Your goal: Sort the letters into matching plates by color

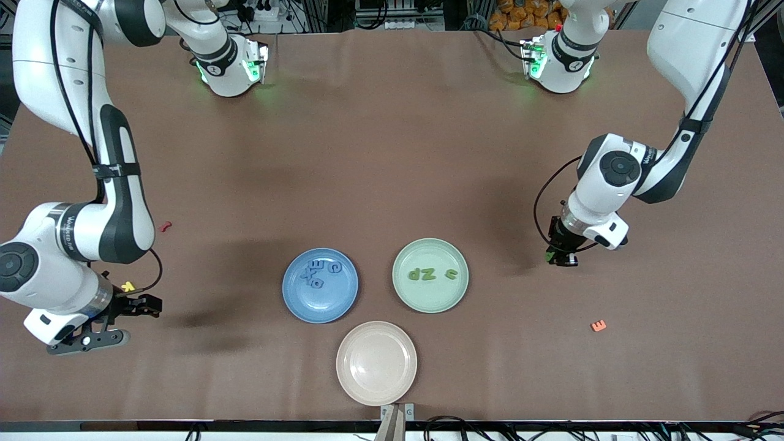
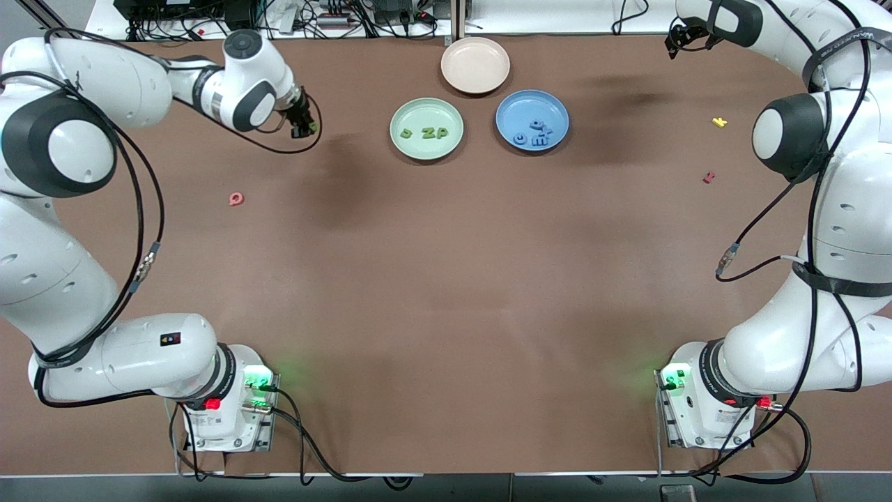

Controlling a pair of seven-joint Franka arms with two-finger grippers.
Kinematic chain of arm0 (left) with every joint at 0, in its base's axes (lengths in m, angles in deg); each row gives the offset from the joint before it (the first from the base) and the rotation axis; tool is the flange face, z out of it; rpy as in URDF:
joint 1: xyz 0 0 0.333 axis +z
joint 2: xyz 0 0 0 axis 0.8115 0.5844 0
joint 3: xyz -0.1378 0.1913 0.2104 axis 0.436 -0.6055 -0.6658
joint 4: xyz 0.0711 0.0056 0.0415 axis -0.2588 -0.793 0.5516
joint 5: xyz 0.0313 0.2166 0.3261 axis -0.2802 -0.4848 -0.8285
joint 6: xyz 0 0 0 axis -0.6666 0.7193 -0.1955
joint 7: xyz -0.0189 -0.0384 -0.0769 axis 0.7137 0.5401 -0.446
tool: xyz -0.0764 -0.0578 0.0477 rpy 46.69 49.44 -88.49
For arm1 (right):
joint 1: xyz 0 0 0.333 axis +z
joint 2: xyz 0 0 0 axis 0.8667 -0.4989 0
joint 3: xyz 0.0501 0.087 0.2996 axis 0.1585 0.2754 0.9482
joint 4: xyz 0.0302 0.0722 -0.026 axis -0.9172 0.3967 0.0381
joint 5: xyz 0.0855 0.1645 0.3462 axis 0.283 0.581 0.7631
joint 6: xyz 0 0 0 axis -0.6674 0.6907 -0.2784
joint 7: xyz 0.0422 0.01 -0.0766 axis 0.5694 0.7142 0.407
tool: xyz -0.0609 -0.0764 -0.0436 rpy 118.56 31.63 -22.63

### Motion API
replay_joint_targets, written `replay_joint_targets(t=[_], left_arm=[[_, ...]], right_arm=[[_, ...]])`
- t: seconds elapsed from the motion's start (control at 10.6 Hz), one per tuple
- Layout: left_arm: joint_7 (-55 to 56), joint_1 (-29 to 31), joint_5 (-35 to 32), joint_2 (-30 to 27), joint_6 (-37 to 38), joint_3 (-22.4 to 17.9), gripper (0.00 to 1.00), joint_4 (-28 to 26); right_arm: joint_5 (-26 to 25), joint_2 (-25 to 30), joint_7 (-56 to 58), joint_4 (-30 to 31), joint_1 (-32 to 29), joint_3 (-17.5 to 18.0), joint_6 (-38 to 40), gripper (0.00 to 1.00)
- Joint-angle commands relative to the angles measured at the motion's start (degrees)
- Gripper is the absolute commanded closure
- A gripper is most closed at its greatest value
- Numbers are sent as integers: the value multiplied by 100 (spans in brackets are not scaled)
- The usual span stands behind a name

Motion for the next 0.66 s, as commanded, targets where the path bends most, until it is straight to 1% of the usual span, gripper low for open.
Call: replay_joint_targets(t=[0.0,0.19,0.28,0.47,0.57], left_arm=[[-283,-461,-180,307,36,-25,100,529],[-414,-839,-188,378,36,-25,100,627],[-441,-1059,-188,483,19,-25,100,696],[-415,-1498,-180,571,18,-25,100,1003],[-441,-1605,-188,711,1,-25,100,1109]], right_arm=[[9,252,59,-440,-119,117,804,0],[114,356,50,-1020,-154,91,1884,0],[123,627,41,-1101,-171,91,2333,0],[141,1216,-29,-1102,-145,91,3115,0],[141,1488,-29,-1102,-136,82,3450,0]])
